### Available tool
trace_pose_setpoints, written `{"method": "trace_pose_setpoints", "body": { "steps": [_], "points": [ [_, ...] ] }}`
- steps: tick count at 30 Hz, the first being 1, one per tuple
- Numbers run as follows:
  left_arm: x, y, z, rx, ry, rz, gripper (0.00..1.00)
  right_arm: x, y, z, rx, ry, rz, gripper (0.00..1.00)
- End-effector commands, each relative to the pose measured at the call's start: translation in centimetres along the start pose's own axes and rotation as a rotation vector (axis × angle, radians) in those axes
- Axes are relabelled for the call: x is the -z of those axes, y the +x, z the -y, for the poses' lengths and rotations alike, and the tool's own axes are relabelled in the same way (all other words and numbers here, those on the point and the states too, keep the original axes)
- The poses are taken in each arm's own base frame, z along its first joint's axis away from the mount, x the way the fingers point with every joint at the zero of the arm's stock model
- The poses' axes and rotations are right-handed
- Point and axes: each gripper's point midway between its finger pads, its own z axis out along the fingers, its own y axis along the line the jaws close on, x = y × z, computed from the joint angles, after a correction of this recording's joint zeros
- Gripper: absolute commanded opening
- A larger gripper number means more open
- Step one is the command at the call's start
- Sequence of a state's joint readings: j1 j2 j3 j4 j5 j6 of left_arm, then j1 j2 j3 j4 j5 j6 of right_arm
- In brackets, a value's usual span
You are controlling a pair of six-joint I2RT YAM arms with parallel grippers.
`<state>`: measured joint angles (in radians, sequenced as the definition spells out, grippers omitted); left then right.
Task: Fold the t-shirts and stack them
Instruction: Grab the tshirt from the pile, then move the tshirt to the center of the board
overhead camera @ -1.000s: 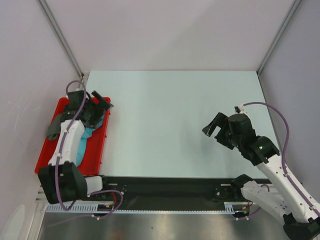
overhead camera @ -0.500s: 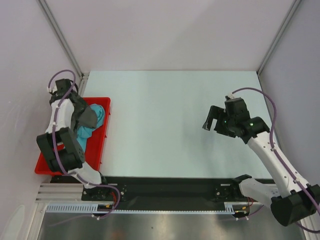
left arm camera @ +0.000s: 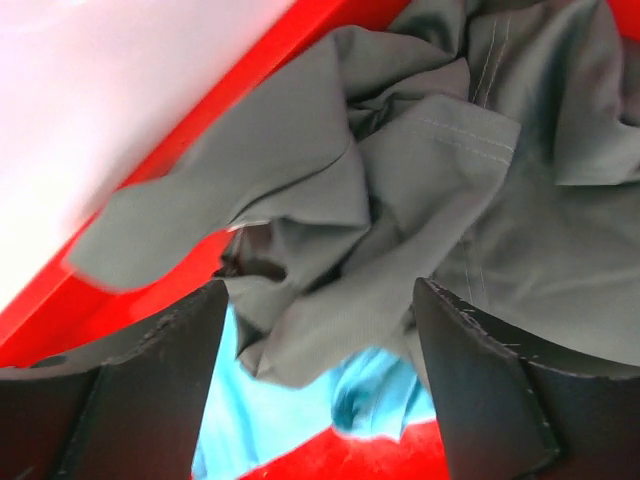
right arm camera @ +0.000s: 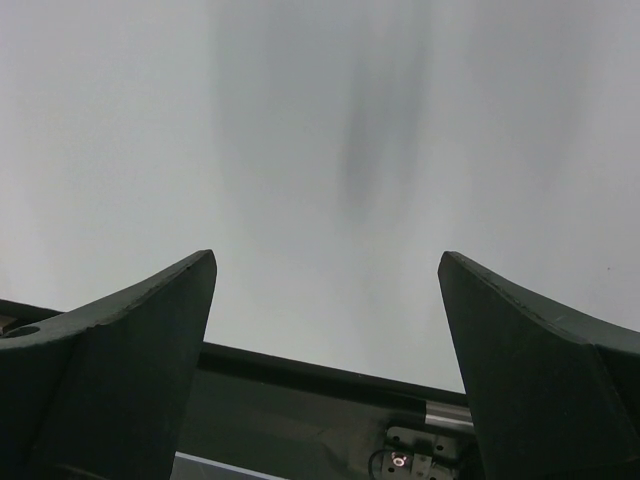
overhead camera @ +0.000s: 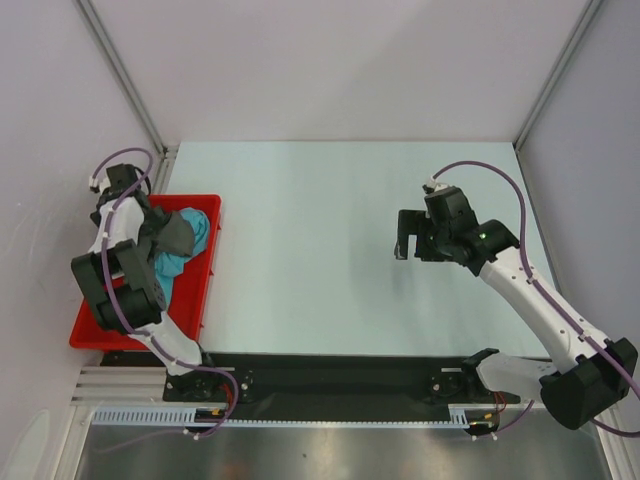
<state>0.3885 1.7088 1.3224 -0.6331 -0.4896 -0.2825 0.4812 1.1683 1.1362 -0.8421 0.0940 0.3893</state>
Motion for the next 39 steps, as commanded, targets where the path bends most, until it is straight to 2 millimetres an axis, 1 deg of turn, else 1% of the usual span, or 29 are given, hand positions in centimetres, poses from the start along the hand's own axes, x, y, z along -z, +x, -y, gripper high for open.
{"method": "trace_pose_setpoints", "body": {
  "steps": [1, 5, 8, 9, 11, 12, 13, 14, 16, 17, 18, 19, 21, 22, 23, 24, 26, 27, 29, 30, 31, 32, 33, 34, 35, 36, 37, 38, 39],
  "points": [
    [-2.2, 0.3, 1.4, -0.042, 0.07, -0.036, 0.8, 0.5, -1.2, 0.5, -0.011, 0.017, 0.034, 1.0],
    [-3.3, 1.0, 2.6, -0.047, 0.105, -0.074, 0.79, 0.2, -1.2, 1.0, -0.052, 0.017, 0.023, 1.0],
    [-4.2, 1.5, 3.1, -0.052, 0.103, -0.106, 0.73, 0.2, -1.2, 0.8, -0.064, 0.005, 0.015, 1.0],
    [-4.2, 1.4, 3.3, -0.052, 0.107, -0.11, 0.68, 0.2, -1.2, 0.7, -0.067, 0.002, 0.014, 1.0],
    [-4.1, 1.2, 3.5, -0.043, 0.117, -0.107, 0.42, 0.2, -1.1, 0.4, -0.077, -0.012, 0.007, 0.99],
    [-3.7, 0.8, 3.4, -0.024, 0.117, -0.105, 0.17, 0.2, -1.1, 0.5, -0.082, -0.014, 0.005, 0.99],
    [-2.7, 0.0, 3.3, 0.0, 0.129, -0.084, 0.06, 0.3, -1.0, 0.3, -0.086, -0.022, 0.001, 0.98],
    [-1.8, -0.6, 3.3, 0.021, 0.144, -0.067, 0.0, 0.3, -1.0, 0.4, -0.092, -0.021, -0.001, 0.98],
    [0.5, -1.5, 4.3, 0.064, 0.228, -0.037, 0.0, 0.4, -0.8, 0.2, -0.103, -0.031, -0.007, 0.98],
    [2.9, -2.9, 4.4, 0.089, 0.272, 0.02, 0.0, 0.5, -0.8, 0.2, -0.107, -0.035, -0.006, 0.98],
    [4.6, -3.1, 5.6, 0.093, 0.324, 0.035, 0.0, 0.6, -0.6, 0.2, -0.116, -0.041, -0.007, 0.98],
    [6.2, -3.6, 6.1, 0.093, 0.355, 0.06, 0.0, 0.6, -0.6, 0.2, -0.121, -0.042, -0.001, 0.97],
    [10.6, -5.2, 6.8, 0.101, 0.42, 0.128, 0.0, 0.9, -0.3, -0.4, -0.132, -0.079, -0.014, 0.96],
    [13.1, -5.2, 8.2, 0.079, 0.47, 0.155, 0.0, 0.9, 0.0, -0.5, -0.138, -0.084, -0.023, 0.95],
    [15.0, -5.5, 8.7, 0.081, 0.505, 0.18, 0.0, 0.9, 0.1, -0.5, -0.142, -0.086, -0.028, 0.95],
    [19.3, -6.1, 9.3, 0.096, 0.589, 0.241, 0.0, 1.2, 0.2, -0.6, -0.15, -0.091, -0.025, 0.95],
    [24.2, -6.2, 10.3, 0.116, 0.724, 0.289, 0.0, 1.5, 0.6, -0.5, -0.155, -0.09, -0.037, 0.95],
    [28.6, -6.1, 11.0, 0.137, 0.849, 0.342, 0.0, 1.6, 0.7, -0.4, -0.162, -0.091, -0.038, 0.94],
    [33.7, -5.4, 12.0, 0.134, 1.012, 0.393, 0.0, 2.1, 1.2, -0.4, -0.176, -0.094, -0.045, 0.94],
    [37.0, -3.7, 12.5, 0.105, 1.1, 0.405, 0.0, 2.4, 1.4, -0.4, -0.179, -0.098, -0.047, 0.94],
    [38.3, -2.8, 12.8, 0.09, 1.132, 0.405, 0.0, 3.0, 1.5, -0.4, -0.19, -0.104, -0.038, 0.95],
    [38.9, -1.9, 12.8, 0.073, 1.133, 0.404, 0.0, 3.2, 1.8, -0.3, -0.194, -0.105, -0.038, 0.96],
    [40.1, 0.3, 13.6, 0.021, 1.167, 0.38, 0.01, 3.5, 1.9, -0.3, -0.197, -0.111, -0.035, 0.98],
    [40.3, 1.4, 13.5, -0.001, 1.171, 0.366, 0.0, 4.1, 1.9, -0.4, -0.209, -0.121, -0.018, 0.99],
    [39.3, 3.1, 13.6, -0.035, 1.145, 0.326, 0.0, 4.5, 2.0, -0.3, -0.213, -0.126, -0.012, 0.99],
    [39.4, 4.6, 13.8, -0.069, 1.152, 0.303, 0.02, 4.7, 2.2, -0.3, -0.218, -0.127, -0.013, 1.0],
    [39.4, 5.6, 13.4, -0.084, 1.164, 0.292, 0.12, 5.0, 2.2, -0.3, -0.224, -0.131, -0.007, 1.0],
    [38.0, 7.6, 13.9, -0.121, 1.157, 0.25, 0.28, 5.4, 2.5, -0.3, -0.23, -0.14, 0.001, 1.0],
    [37.8, 9.2, 14.2, -0.156, 1.185, 0.199, 0.99, 5.6, 2.8, -0.3, -0.231, -0.149, -0.005, 1.0]
  ]
}}
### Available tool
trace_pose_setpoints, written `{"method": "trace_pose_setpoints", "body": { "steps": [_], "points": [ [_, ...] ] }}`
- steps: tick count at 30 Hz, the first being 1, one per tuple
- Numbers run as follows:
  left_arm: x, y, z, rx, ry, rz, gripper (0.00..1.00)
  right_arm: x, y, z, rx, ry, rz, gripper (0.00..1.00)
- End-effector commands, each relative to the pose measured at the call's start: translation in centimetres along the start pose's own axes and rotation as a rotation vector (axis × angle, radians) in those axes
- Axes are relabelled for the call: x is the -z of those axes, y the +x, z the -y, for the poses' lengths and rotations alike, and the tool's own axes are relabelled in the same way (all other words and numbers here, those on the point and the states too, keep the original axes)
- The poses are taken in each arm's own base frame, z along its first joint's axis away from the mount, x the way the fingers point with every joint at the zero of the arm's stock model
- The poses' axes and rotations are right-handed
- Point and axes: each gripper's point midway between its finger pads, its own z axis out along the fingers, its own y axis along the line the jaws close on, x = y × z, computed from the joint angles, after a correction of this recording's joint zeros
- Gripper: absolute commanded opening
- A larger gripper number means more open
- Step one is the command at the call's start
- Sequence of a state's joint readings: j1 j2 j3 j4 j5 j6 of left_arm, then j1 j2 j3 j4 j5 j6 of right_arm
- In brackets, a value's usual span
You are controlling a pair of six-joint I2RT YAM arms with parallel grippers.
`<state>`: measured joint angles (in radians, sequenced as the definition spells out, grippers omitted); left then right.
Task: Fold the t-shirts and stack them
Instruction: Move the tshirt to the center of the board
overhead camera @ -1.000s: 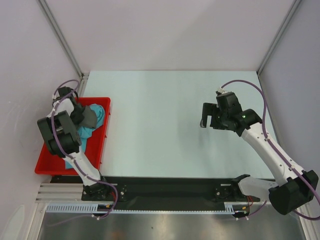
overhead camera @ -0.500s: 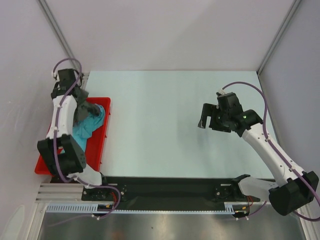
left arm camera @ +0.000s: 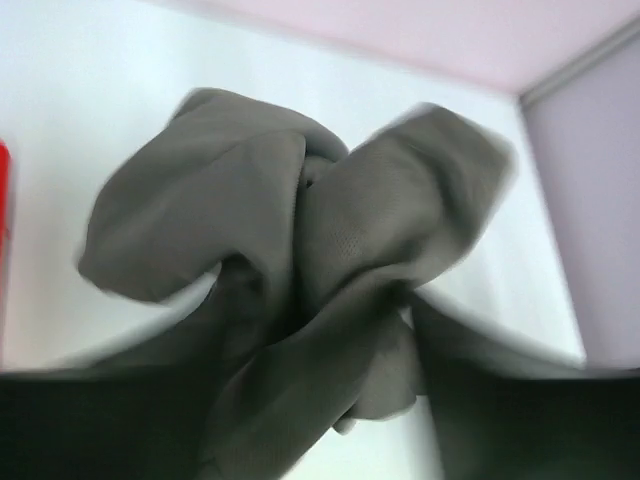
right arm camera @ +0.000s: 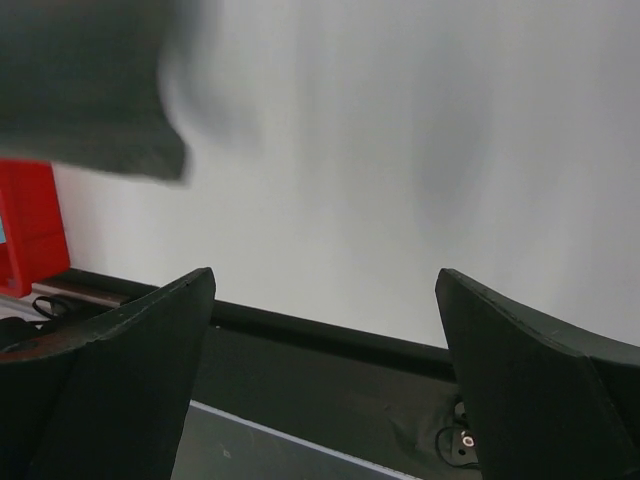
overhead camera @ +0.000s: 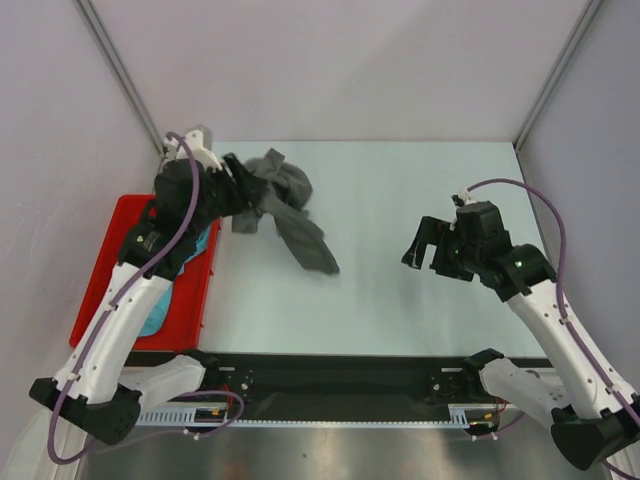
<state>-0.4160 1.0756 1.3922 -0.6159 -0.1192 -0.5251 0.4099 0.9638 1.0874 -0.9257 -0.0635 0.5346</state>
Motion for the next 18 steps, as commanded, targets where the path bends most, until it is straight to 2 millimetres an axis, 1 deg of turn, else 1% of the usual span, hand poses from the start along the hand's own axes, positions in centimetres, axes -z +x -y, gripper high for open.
{"method": "trace_pose_setpoints", "body": {
  "steps": [1, 2, 3, 5, 6, 7, 8, 10, 11, 12, 13, 14, 15, 16, 17, 18],
  "points": [
    [-0.9, 7.1, -1.8, 0.016, -0.032, -0.205, 1.0, 1.1, 1.2, 0.1, -0.036, -0.023, -0.012, 1.0],
    [-1.1, 9.4, -2.6, -0.002, -0.035, -0.261, 1.0, 1.3, 1.5, 0.1, -0.043, -0.031, -0.011, 1.0],
    [-1.0, 10.4, -2.6, -0.017, -0.026, -0.289, 1.0, 1.2, 2.1, 0.2, -0.046, -0.035, -0.026, 1.0],
    [-0.6, 12.1, -3.4, -0.061, -0.036, -0.322, 1.0, 1.0, 3.0, 0.3, -0.052, -0.045, -0.046, 1.0],
    [-0.5, 12.7, -3.4, -0.081, -0.027, -0.334, 1.0, 0.6, 3.7, 0.2, -0.067, -0.056, -0.074, 1.0],
    [-0.5, 13.1, -3.8, -0.098, -0.041, -0.343, 1.0, 0.5, 4.1, 0.0, -0.071, -0.072, -0.089, 1.0],
    [-0.5, 14.2, -4.5, -0.134, -0.045, -0.369, 1.0, 0.3, 4.4, -0.4, -0.068, -0.096, -0.106, 1.0],
    [-0.7, 15.5, -5.5, -0.163, -0.062, -0.407, 1.0, -0.9, 5.4, -2.2, -0.044, -0.188, -0.137, 0.91],
    [-1.0, 16.7, -5.8, -0.19, -0.044, -0.432, 1.0, -1.4, 5.7, -2.8, -0.032, -0.216, -0.142, 0.86],
    [-1.2, 17.5, -5.9, -0.198, -0.04, -0.458, 1.0, -2.1, 5.4, -3.7, -0.019, -0.248, -0.124, 0.79],
    [-1.2, 18.0, -5.6, -0.193, -0.017, -0.482, 1.0, -3.3, 6.4, -4.2, -0.008, -0.238, -0.173, 0.78],
    [-1.4, 18.9, -5.8, -0.198, -0.004, -0.503, 0.96, -3.9, 6.8, -4.6, 0.005, -0.243, -0.198, 0.77],
    [-1.5, 19.5, -5.9, -0.197, 0.003, -0.514, 0.89, -4.7, 6.7, -5.4, 0.028, -0.267, -0.198, 0.75],
    [-2.0, 20.2, -6.1, -0.191, 0.002, -0.521, 0.81, -6.0, 7.7, -5.9, 0.061, -0.261, -0.243, 0.74],
    [-2.2, 21.0, -6.9, -0.186, -0.034, -0.542, 0.72, -6.8, 8.2, -6.2, 0.076, -0.253, -0.262, 0.74],
    [-2.3, 21.4, -7.4, -0.184, -0.061, -0.553, 0.57, -7.6, 8.2, -6.6, 0.091, -0.253, -0.263, 0.74]
  ]
}}
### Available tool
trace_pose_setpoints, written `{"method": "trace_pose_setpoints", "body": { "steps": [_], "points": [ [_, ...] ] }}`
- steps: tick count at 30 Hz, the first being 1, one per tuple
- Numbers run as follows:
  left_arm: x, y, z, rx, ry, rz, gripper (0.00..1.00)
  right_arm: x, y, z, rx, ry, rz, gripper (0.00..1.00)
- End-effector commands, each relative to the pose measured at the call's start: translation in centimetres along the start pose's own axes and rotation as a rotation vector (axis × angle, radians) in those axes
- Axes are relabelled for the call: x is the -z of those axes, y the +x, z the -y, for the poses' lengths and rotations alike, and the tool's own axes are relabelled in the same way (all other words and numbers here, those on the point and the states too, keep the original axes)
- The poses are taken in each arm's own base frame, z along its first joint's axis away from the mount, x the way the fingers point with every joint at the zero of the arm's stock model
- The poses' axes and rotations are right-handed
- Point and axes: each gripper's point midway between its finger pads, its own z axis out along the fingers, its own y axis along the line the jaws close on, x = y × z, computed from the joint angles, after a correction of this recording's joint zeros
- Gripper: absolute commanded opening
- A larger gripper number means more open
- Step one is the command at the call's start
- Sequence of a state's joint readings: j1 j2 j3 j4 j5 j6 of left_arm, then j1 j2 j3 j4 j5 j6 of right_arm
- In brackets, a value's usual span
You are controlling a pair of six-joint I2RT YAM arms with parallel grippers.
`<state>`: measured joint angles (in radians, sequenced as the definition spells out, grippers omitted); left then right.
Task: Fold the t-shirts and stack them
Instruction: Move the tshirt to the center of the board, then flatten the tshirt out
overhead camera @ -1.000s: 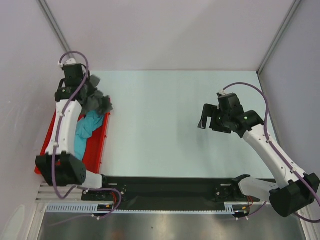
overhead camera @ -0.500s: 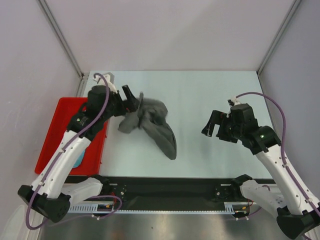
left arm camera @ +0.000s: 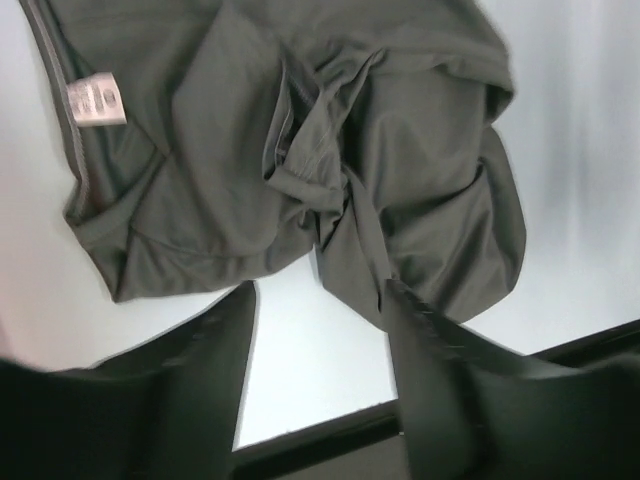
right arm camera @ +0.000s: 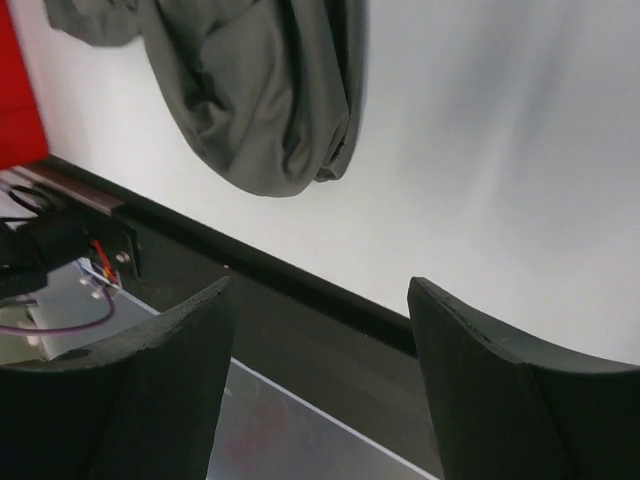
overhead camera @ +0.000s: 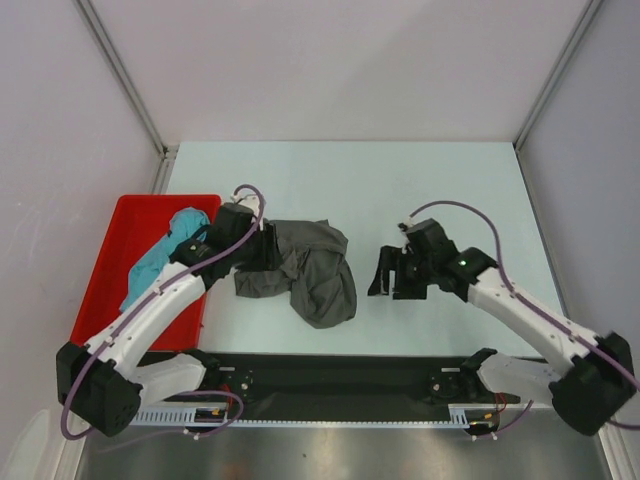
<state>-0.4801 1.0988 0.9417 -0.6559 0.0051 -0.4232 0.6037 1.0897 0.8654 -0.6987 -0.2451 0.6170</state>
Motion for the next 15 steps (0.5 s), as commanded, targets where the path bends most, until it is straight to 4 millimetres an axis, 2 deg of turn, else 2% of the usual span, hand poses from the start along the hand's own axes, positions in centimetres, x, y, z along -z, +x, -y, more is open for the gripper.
{"method": "trace_pose_setpoints", "body": {
  "steps": [1, 5, 6, 7, 8, 9, 10, 11, 13, 14, 15],
  "points": [
    [-2.0, 1.1, -0.5, -0.018, -0.023, -0.053, 0.53, -3.5, -1.2, -2.2, 0.056, -0.046, -0.013, 0.74],
    [-2.7, 0.7, -1.2, 0.002, -0.038, -0.043, 0.49, -5.9, -2.0, -3.9, 0.087, -0.068, -0.048, 0.79],
    [-2.8, 0.4, -1.3, 0.016, -0.028, -0.033, 0.45, -6.4, -2.2, -4.0, 0.098, -0.068, -0.053, 0.81],
    [-2.9, -0.2, -1.1, 0.036, 0.004, -0.011, 0.37, -6.9, -2.3, -4.0, 0.105, -0.06, -0.063, 0.82],
    [-3.1, -0.6, -2.1, 0.098, 0.011, 0.0, 0.08, -7.9, -2.1, -3.3, 0.12, -0.035, -0.091, 0.82],
    [-3.1, -0.4, -1.0, 0.136, 0.116, -0.024, 0.0, -8.1, -2.2, -3.3, 0.128, -0.025, -0.099, 0.83],
    [-3.3, -1.2, -1.2, 0.176, 0.148, -0.001, 0.0, -8.5, -2.0, -3.0, 0.133, -0.017, -0.113, 0.83],
    [-4.1, -0.3, -1.8, 0.239, 0.16, -0.046, 0.0, -8.8, -1.7, -2.8, 0.136, -0.013, -0.127, 0.84],
    [-4.3, -0.7, -2.4, 0.322, 0.251, -0.06, 0.0, -9.7, -1.0, -2.2, 0.136, -0.011, -0.154, 0.85],
    [-4.7, -0.4, -2.8, 0.336, 0.284, -0.083, 0.06, -9.9, -0.9, -2.3, 0.136, -0.022, -0.164, 0.85],
    [-4.9, -0.4, -2.5, 0.318, 0.311, -0.089, 0.17, -10.4, -0.7, -2.1, 0.132, -0.021, -0.177, 0.85]
  ]
}}
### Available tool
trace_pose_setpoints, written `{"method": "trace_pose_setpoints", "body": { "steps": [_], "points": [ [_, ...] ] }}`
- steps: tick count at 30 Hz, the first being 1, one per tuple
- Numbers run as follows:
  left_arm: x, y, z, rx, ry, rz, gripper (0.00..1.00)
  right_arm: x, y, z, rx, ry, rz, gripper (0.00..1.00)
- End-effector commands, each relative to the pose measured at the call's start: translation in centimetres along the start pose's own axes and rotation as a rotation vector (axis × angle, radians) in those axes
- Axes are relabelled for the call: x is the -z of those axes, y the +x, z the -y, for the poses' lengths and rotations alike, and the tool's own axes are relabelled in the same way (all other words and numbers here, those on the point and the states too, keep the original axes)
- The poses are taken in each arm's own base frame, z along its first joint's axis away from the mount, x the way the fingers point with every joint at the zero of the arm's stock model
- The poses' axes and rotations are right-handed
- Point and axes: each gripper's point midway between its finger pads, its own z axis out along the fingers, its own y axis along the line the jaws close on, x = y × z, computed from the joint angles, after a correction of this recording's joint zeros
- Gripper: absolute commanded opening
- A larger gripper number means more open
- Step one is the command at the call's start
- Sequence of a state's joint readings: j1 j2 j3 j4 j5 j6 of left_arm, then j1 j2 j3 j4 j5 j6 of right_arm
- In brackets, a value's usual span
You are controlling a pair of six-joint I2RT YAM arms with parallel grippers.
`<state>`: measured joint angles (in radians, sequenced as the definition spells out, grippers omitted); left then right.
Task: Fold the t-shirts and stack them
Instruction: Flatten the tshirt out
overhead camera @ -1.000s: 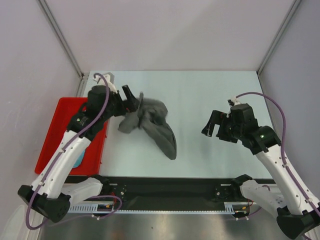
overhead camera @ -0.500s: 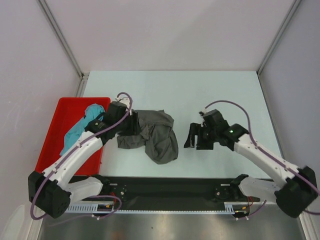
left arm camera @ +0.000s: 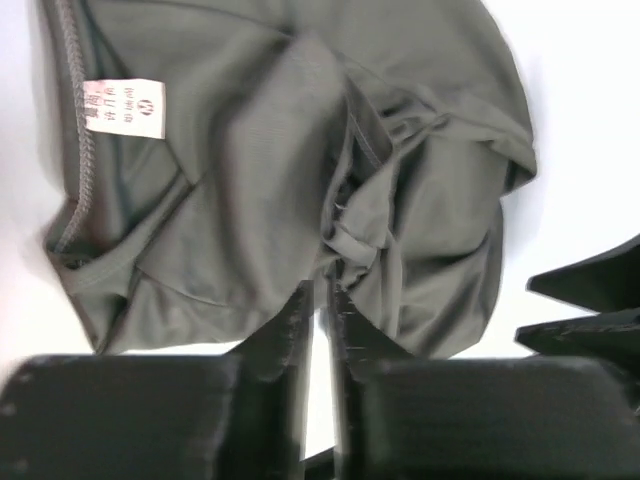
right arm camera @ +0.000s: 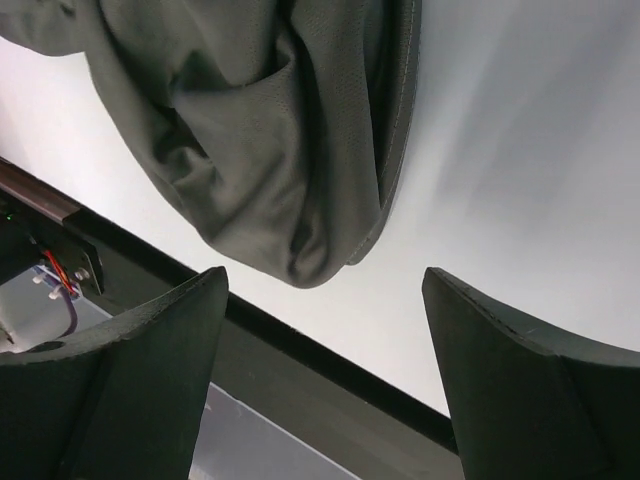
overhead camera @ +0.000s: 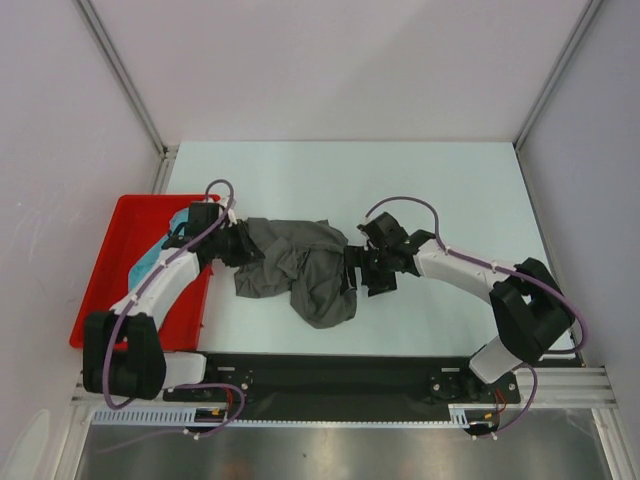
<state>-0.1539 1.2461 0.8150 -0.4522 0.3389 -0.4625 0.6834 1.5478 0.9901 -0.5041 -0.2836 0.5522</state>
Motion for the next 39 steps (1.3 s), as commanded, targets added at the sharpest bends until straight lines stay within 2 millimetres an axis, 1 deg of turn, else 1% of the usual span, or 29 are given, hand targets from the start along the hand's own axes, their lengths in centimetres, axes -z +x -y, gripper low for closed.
{"method": "trace_pose_setpoints", "body": {
  "steps": [1, 2, 3, 4, 5, 7, 8, 9, 11, 15, 16, 17, 19, 20, 22, 23, 24, 25, 26, 27, 28, 29, 30, 32, 34, 35, 37, 38, 39],
  "points": [
    [-0.7, 0.2, 1.6, -0.012, 0.163, -0.057, 0.25, -0.9, -0.3, -0.9, 0.055, -0.048, -0.011, 0.86],
    [-0.9, -0.3, 1.6, -0.04, 0.137, -0.05, 0.36, -1.0, -0.5, -1.0, 0.061, -0.053, -0.009, 0.86],
    [-1.3, 0.2, 1.9, -0.075, 0.125, -0.069, 0.41, -1.5, -0.5, -0.9, 0.066, -0.049, -0.013, 0.86],
    [-1.6, 0.3, 1.1, -0.102, 0.06, -0.067, 0.43, -1.6, -0.9, -1.0, 0.078, -0.048, -0.006, 0.87],
    [-1.9, 0.6, 1.9, -0.142, 0.05, -0.079, 0.45, -1.8, -1.0, -0.9, 0.082, -0.042, -0.01, 0.87],
    [-2.8, 1.4, 2.0, -0.162, 0.022, -0.122, 0.49, -2.6, -1.0, -0.5, 0.09, -0.026, -0.029, 0.88],
    [-3.2, 1.6, 2.6, -0.182, 0.014, -0.126, 0.63, -2.8, -1.3, -0.8, 0.096, -0.036, -0.024, 0.88],
    [-3.6, 1.7, 2.7, -0.185, 0.009, -0.131, 0.68, -3.0, -1.3, -0.7, 0.095, -0.034, -0.027, 0.88],
    [-4.6, 1.7, 2.7, -0.183, 0.01, -0.142, 0.66, -3.5, -1.5, -0.5, 0.102, -0.026, -0.029, 0.88],
    [-6.3, 1.4, 0.9, -0.191, -0.095, -0.198, 0.64, -4.0, -1.8, -0.8, 0.113, -0.048, -0.038, 0.86],
    [-6.5, 1.6, 0.7, -0.186, -0.103, -0.215, 0.62, -4.1, -1.8, -0.9, 0.116, -0.055, -0.04, 0.85],
    [-7.0, 1.7, 0.6, -0.18, -0.106, -0.232, 0.56, -4.3, -1.6, -0.8, 0.114, -0.055, -0.052, 0.84],
    [-7.3, 1.8, 0.7, -0.173, -0.101, -0.244, 0.54, -4.5, -1.3, -0.6, 0.106, -0.051, -0.062, 0.81],
    [-7.3, 1.8, 0.7, -0.172, -0.102, -0.247, 0.49, -4.7, -1.1, -0.6, 0.1, -0.053, -0.073, 0.76],
    [-7.2, 1.6, 0.8, -0.173, -0.102, -0.242, 0.45, -4.9, -0.7, -0.3, 0.092, -0.052, -0.086, 0.68],
    [-7.1, 1.4, 1.0, -0.174, -0.098, -0.234, 0.39, -5.0, -0.5, -0.3, 0.087, -0.054, -0.093, 0.62],
    [-6.7, 1.1, 1.6, -0.176, -0.075, -0.222, 0.36, -5.0, -0.3, -0.2, 0.084, -0.051, -0.096, 0.58],
    [-6.6, 0.9, 1.9, -0.173, -0.065, -0.214, 0.25, -5.0, -0.4, -0.1, 0.082, -0.045, -0.091, 0.54],
    [-6.3, 0.6, 2.2, -0.173, -0.06, -0.202, 0.18, -4.8, -0.4, -0.1, 0.082, -0.04, -0.088, 0.45],
    [-5.7, 0.2, 2.5, -0.171, -0.06, -0.187, 0.12, -4.3, -0.6, -0.2, 0.086, -0.041, -0.075, 0.4],
    [-5.2, -0.5, 2.9, -0.171, -0.062, -0.16, 0.04, -3.9, -1.1, -0.2, 0.093, -0.03, -0.054, 0.36],
    [-4.8, -1.0, 3.3, -0.173, -0.06, -0.142, 0.0, -3.4, -1.1, -0.1, 0.096, -0.018, -0.05, 0.23],
    [-4.1, -1.4, 3.5, -0.175, -0.063, -0.131, 0.0, -2.8, -1.4, -0.1, 0.099, -0.01, -0.036, 0.16],
    [-2.2, -3.4, 4.9, -0.195, -0.052, -0.056, 0.0, -0.9, -2.1, 0.0, 0.096, 0.009, 0.003, 0.0],
    [-0.1, -4.6, 5.8, -0.203, -0.055, -0.01, 0.0, 1.2, -2.8, -0.1, 0.092, 0.011, 0.045, 0.0],
    [1.1, -6.0, 6.6, -0.214, -0.053, 0.038, 0.0, 2.3, -3.1, 0.7, 0.075, 0.039, 0.056, 0.0],
    [2.8, -7.0, 7.4, -0.224, -0.053, 0.079, 0.0, 4.0, -3.9, 1.2, 0.07, 0.071, 0.092, 0.0],
    [4.6, -8.4, 8.7, -0.24, -0.03, 0.136, 0.0, 5.7, -4.1, 1.8, 0.065, 0.089, 0.112, 0.0],
    [5.4, -8.8, 9.2, -0.246, -0.021, 0.151, 0.0, 7.0, -5.0, 1.5, 0.068, 0.091, 0.148, 0.0]
  ]
}}
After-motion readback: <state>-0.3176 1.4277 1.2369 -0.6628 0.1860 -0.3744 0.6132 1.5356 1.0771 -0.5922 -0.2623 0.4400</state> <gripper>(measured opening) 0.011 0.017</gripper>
